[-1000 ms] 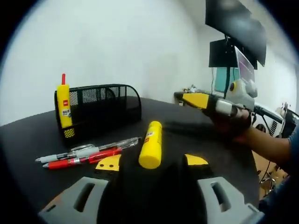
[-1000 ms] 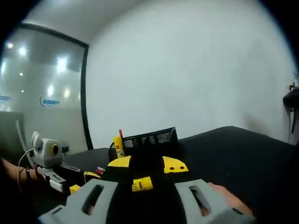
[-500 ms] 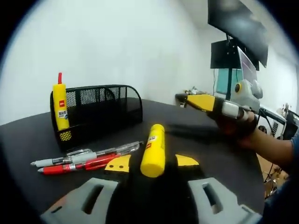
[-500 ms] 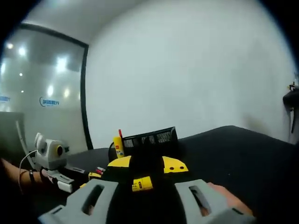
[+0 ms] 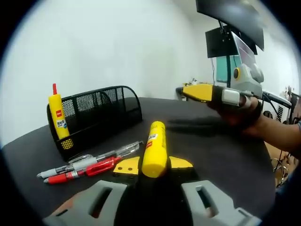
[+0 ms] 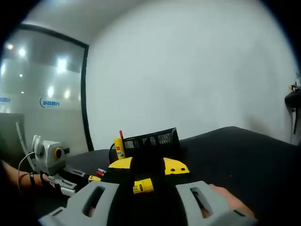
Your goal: Pick up pens and glue sticks and place them into the holder.
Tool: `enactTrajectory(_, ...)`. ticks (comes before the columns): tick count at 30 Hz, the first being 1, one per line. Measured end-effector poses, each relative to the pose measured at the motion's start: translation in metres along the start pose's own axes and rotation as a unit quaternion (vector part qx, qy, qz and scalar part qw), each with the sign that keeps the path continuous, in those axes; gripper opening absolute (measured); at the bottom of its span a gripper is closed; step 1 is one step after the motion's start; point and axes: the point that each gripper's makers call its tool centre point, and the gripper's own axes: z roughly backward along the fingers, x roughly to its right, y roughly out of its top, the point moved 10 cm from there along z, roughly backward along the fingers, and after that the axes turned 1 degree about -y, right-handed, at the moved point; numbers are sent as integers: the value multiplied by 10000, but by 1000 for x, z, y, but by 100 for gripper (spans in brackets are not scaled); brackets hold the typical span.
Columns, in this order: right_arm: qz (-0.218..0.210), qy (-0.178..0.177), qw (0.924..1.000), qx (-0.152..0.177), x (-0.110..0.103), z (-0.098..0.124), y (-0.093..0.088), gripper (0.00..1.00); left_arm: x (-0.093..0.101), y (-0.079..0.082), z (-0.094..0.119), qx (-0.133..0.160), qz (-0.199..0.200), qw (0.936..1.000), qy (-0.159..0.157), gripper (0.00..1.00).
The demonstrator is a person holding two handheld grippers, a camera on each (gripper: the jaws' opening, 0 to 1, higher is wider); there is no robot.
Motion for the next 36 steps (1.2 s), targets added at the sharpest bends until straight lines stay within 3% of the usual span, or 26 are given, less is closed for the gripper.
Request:
enactTrajectory(12,164,73,9998,-28,-4,-1,-1,20,-3,45,31,597,-13,9982,108,17)
enactTrajectory(14,521,253,9983,-111,-12,-3,-2,22,-5,54,35,710,46,9974,102,17)
enactTrajectory(17,1451,743,9866,-19,-37,-3,-4,26,-7,66,38,826,134,9965,85,17)
enactTrajectory(19,1656,1141,9794,-204,-48,-4,-10,32,-6,72,37,835,162,9963,77,17)
enactTrajectory(21,1812,1255,9748,-339,-52,-6,-15,33,-4,76,36,842,153,9963,63,17)
enactTrajectory(24,1627,1462,9747,-461,-54,-6,-17,33,1,77,32,801,136,9967,0,17)
enactTrajectory(28,1056,1833,9756,-586,-55,-5,-17,33,6,77,29,796,101,9968,-46,17)
enactTrajectory(36,1048,1927,9727,-755,-56,-6,-20,30,18,87,20,894,166,9956,-238,16)
